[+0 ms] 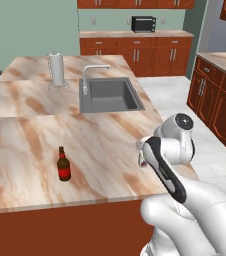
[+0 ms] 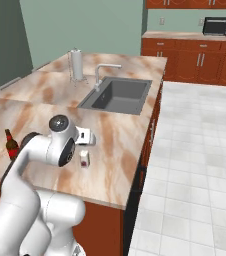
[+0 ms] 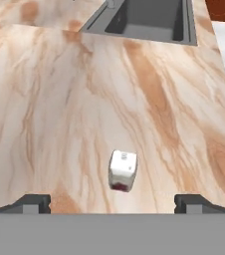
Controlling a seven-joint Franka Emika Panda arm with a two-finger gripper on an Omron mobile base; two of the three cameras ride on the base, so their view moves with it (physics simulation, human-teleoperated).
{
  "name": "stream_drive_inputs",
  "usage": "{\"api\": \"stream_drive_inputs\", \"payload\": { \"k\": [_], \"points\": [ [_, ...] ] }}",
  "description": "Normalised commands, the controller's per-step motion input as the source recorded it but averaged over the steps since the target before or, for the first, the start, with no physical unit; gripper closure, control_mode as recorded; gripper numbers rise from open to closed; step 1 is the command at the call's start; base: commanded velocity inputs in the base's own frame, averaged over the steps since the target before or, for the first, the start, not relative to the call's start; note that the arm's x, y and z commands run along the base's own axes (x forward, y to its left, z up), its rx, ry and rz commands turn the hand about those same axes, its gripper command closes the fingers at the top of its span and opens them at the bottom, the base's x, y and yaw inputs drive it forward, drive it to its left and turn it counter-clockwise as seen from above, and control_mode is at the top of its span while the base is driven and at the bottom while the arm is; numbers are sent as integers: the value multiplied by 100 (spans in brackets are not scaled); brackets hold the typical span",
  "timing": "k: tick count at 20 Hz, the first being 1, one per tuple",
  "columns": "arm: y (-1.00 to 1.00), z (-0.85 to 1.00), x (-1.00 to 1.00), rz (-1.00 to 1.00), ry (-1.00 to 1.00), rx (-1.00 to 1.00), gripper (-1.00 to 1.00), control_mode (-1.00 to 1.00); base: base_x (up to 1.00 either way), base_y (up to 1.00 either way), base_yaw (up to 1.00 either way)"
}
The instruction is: Move the drinks to the dining counter.
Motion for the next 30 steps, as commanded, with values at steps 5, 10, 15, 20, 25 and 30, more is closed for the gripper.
{"api": "stream_drive_inputs", "payload": {
  "k": [5, 10, 15, 20, 25, 30],
  "points": [
    [-1, 73, -69, 0, 0, 0, -100, -100, 0, 0, 0],
    [-5, 57, -85, -2, 1, 0, -100, -100, 0, 0, 0],
    [-3, 49, -61, -2, 3, 0, -100, -100, 0, 0, 0],
    [0, 32, -60, 0, 2, 0, -100, -100, 0, 0, 0],
    [0, 10, -29, 0, 1, 0, -100, 100, -48, 8, 1],
    [0, 0, 0, 0, 0, 0, -100, 100, -33, 59, 43]
  ]
}}
